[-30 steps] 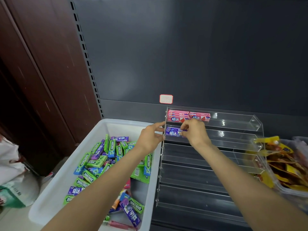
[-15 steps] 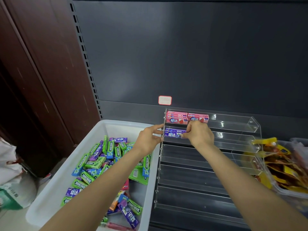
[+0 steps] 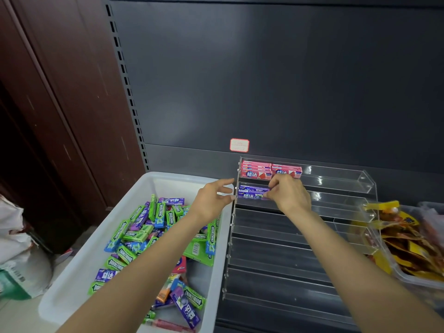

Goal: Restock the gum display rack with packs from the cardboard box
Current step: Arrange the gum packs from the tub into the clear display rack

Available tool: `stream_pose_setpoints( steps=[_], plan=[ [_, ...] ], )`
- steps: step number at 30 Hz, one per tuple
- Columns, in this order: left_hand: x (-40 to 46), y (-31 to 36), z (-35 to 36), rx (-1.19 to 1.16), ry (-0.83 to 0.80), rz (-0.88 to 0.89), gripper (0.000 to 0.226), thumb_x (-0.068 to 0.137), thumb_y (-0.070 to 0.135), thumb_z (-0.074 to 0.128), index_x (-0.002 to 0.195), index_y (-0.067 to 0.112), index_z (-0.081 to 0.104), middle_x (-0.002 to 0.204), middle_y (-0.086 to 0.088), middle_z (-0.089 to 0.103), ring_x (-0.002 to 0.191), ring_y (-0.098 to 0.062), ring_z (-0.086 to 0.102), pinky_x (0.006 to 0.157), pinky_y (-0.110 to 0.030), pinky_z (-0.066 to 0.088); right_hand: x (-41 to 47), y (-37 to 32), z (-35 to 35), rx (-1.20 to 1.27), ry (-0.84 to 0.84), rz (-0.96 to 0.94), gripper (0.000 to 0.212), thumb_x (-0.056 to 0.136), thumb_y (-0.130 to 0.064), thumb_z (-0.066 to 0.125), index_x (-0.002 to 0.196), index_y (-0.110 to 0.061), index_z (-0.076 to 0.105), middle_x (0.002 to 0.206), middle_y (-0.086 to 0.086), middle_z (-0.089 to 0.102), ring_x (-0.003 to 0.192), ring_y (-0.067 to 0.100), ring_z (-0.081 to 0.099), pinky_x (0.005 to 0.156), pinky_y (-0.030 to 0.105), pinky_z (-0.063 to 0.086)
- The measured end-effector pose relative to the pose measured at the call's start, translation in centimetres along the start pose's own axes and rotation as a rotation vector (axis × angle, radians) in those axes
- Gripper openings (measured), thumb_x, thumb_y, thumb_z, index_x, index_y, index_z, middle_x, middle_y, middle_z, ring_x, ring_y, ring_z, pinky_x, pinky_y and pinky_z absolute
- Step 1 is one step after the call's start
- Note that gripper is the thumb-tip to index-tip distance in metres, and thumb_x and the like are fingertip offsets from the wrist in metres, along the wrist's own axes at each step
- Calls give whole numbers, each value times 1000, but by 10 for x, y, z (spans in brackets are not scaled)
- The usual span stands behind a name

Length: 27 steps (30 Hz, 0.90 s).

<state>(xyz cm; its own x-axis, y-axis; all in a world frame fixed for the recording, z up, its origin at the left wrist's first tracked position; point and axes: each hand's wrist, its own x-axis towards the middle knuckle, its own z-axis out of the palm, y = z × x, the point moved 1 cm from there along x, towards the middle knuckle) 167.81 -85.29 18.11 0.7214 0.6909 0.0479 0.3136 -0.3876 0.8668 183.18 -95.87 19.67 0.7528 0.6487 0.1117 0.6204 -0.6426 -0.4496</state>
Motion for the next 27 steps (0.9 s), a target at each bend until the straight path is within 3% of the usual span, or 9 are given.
stream_pose_setpoints(
  steps=[5,8,11,14,17,20,23,25,27],
  plan=[
    [-20,-18,-29,-8,112,4,27,91,16,58,116,25,60,102,3,66,81,-12,64,52,-11,43,-25,-24,1,55,90,-226,17,86,-22,66,103,-18,64,102,-2,63,88,15,60,69,26,47],
    [-40,-41,-59,82,192,-13,21,90,13,58,108,23,61,91,4,65,76,-13,63,56,-16,44,-43,-55,16,193,5,-371,16,86,-22,66,101,-18,65,97,-2,62,82,10,56,71,26,47],
    [-59,-70,-91,161,273,-92,21,89,4,56,105,17,61,93,-1,65,64,-12,58,52,-10,41,-55,-86,39,236,-69,-451,15,87,-21,64,101,-18,65,94,-3,59,80,11,57,75,29,50],
    [-73,-94,-112,295,266,-167,32,88,1,55,117,11,60,114,-7,66,84,-14,59,72,-14,41,-60,-107,69,256,-179,-439,15,89,-19,60,103,-17,64,101,1,63,88,15,60,81,35,51],
    [-80,-108,-120,447,140,-196,45,88,14,62,131,17,52,133,-5,55,110,-19,57,88,-21,40,-61,-115,98,191,-308,-404,28,90,-19,58,118,-14,59,115,8,60,105,22,57,90,34,46],
    [-79,-116,-117,529,19,-188,58,88,26,64,141,18,40,145,-3,41,126,-20,46,101,-26,34,-61,-116,120,114,-443,-381,50,91,-23,58,138,-15,43,137,11,47,127,25,43,105,33,35],
    [-73,-124,-111,614,-30,-179,63,91,35,58,145,20,31,153,-2,28,138,-20,30,111,-28,24,-61,-116,136,46,-532,-372,62,91,-28,59,146,-15,31,152,9,27,140,23,26,115,36,22],
    [-69,-126,-109,649,-32,-170,62,92,38,56,146,22,30,154,-1,25,140,-21,27,112,-30,23,-61,-116,140,39,-525,-372,59,92,-29,58,144,-13,35,153,8,26,141,22,25,116,35,20],
    [-67,-126,-107,669,-19,-156,61,91,37,56,145,22,32,153,-2,28,139,-22,27,112,-31,24,-59,-117,139,94,-452,-364,47,92,-27,57,135,-11,48,143,9,39,133,22,37,110,31,27]
  ],
)
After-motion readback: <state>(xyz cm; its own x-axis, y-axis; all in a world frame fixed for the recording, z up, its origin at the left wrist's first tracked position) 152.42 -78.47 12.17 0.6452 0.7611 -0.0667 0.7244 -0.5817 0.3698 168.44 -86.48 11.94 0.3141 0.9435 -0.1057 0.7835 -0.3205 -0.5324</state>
